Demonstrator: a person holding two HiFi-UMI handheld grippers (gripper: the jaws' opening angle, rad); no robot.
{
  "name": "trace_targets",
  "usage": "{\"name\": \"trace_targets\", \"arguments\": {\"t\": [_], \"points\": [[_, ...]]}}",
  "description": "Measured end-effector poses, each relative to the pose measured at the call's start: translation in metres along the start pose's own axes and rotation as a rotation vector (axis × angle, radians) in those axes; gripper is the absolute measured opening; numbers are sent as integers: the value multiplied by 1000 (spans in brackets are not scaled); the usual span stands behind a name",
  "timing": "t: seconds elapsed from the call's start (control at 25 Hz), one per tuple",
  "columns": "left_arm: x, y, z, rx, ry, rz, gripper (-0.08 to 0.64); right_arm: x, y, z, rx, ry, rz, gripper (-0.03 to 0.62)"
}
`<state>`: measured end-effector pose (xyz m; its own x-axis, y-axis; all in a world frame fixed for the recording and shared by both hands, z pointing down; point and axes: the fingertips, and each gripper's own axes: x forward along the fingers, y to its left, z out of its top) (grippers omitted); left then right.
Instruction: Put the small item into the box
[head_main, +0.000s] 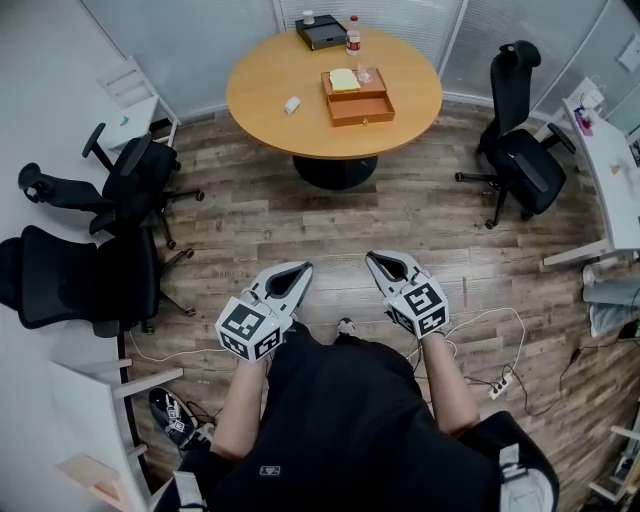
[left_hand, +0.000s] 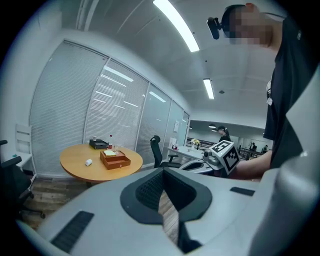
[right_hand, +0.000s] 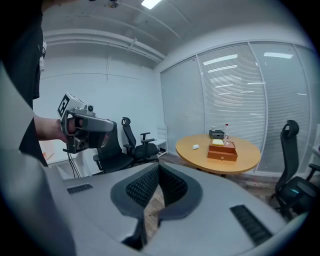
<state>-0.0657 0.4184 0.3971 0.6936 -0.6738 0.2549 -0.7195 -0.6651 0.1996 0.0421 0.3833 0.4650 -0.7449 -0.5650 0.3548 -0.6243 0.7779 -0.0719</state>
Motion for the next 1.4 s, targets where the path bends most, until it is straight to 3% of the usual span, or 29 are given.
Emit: {"name": "trace_targets", "arguments": {"t": [0.2, 0.4, 0.92, 1.4], "points": [[-2, 2, -1, 1, 1, 3, 6, 3, 3, -2, -21, -4, -16, 5], [-1, 2, -4, -2, 10, 12, 6, 2, -15, -4, 76, -14, -87, 5], [3, 8, -2, -18, 23, -20, 6, 9, 0, -24, 103, 36, -61, 5], [6, 58, 6, -81, 6, -47, 6, 39, -9, 5, 97, 34, -82, 5]]}}
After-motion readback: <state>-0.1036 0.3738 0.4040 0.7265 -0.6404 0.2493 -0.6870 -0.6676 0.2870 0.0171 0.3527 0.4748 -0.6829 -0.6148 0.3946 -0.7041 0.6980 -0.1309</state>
